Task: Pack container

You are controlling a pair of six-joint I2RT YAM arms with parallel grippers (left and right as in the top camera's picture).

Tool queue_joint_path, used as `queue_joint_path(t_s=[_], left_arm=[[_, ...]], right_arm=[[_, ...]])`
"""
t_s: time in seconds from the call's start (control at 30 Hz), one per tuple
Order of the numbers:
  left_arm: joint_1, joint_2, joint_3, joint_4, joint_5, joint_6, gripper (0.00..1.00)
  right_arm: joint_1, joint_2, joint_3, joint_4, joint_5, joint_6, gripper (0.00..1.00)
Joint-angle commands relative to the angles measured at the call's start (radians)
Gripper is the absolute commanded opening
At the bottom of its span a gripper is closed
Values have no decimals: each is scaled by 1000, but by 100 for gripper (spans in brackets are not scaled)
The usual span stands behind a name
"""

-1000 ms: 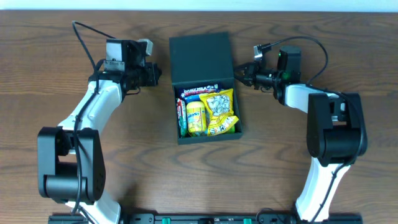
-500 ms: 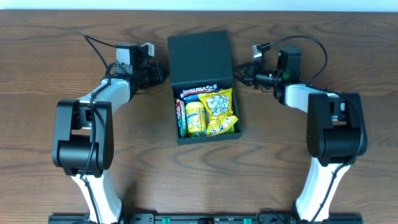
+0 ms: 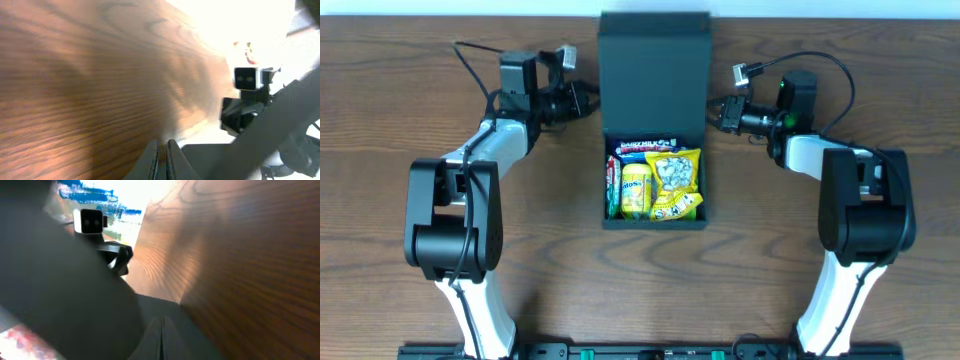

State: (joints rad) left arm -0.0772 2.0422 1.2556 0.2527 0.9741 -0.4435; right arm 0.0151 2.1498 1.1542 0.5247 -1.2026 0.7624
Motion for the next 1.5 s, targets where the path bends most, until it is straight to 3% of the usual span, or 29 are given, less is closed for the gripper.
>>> queue_joint_path(t_s=[0.0, 0.27, 0.5, 0.6, 0.7, 0.77, 0.87, 1.0, 1.23, 1.47], left_arm=[[-15, -53, 33, 7, 74, 29, 9], [-15, -164, 33, -69, 153, 74, 6], [-8, -358, 33, -425, 48, 299, 6], [-8, -460, 33, -621, -52, 420, 6], [-8, -548, 33, -791, -69, 515, 6], [-8, -644, 33, -947, -132, 558, 6], [-8, -803, 27, -1202, -250, 660, 6], [-8, -1050, -39, -1330, -249, 709, 6], [-8, -1493, -187, -1445, -278, 645, 6], [-8, -1757, -335, -1581, -278, 600, 6]], right_arm=[[-9, -69, 11, 11, -78, 0, 2], [-17, -174, 11, 8, -107, 18, 2], [-35, -309, 11, -85, -98, 45, 2], [-40, -380, 11, -284, -22, 26, 2], [-40, -460, 11, -568, 86, -96, 2], [-40, -562, 11, -874, 246, -251, 2], [-41, -721, 11, -1186, 366, -481, 2], [-40, -995, 0, -1508, 509, -676, 2], [-40, -1599, -182, -1698, 525, -742, 2], [-40, -2081, -260, -1921, 525, -698, 2]])
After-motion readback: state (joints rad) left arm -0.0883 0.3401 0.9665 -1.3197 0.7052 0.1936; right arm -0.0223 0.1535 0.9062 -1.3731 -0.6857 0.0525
